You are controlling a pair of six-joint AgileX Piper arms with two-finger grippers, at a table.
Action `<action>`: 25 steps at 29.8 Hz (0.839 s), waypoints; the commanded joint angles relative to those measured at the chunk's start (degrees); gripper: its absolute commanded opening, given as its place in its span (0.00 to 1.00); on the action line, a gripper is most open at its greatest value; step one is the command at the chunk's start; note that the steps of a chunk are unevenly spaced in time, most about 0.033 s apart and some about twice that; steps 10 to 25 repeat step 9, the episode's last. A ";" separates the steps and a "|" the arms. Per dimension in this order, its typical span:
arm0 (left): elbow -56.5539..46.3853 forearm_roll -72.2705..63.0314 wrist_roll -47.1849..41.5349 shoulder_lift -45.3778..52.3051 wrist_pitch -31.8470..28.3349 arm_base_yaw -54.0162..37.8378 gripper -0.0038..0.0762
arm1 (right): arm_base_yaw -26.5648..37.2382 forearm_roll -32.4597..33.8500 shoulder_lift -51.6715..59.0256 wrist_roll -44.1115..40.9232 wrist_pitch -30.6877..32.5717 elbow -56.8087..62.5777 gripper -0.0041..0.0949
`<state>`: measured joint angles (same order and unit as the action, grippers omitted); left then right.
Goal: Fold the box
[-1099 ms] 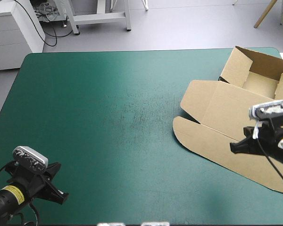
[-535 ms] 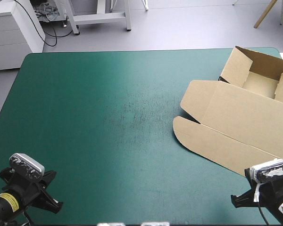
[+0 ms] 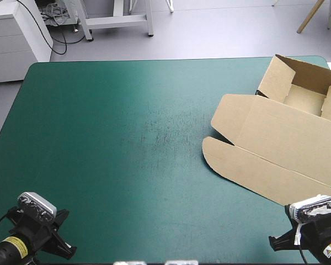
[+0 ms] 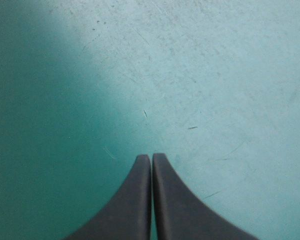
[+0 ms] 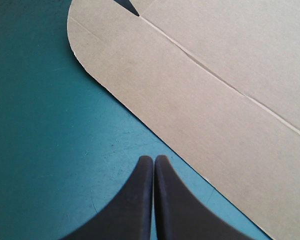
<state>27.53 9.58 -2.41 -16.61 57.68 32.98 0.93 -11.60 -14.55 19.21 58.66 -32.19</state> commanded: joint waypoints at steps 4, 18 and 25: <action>1.19 1.68 -0.13 -0.25 -4.13 0.41 0.04 | -0.22 -0.40 -0.59 0.46 -2.97 -1.12 0.03; 1.19 1.84 -0.13 -0.25 -3.58 0.41 0.04 | -0.22 -0.40 -0.59 0.35 -2.14 -0.58 0.03; 1.19 1.84 -0.13 -0.25 -3.58 0.41 0.04 | -0.22 -0.40 -0.59 0.35 -2.14 -0.58 0.03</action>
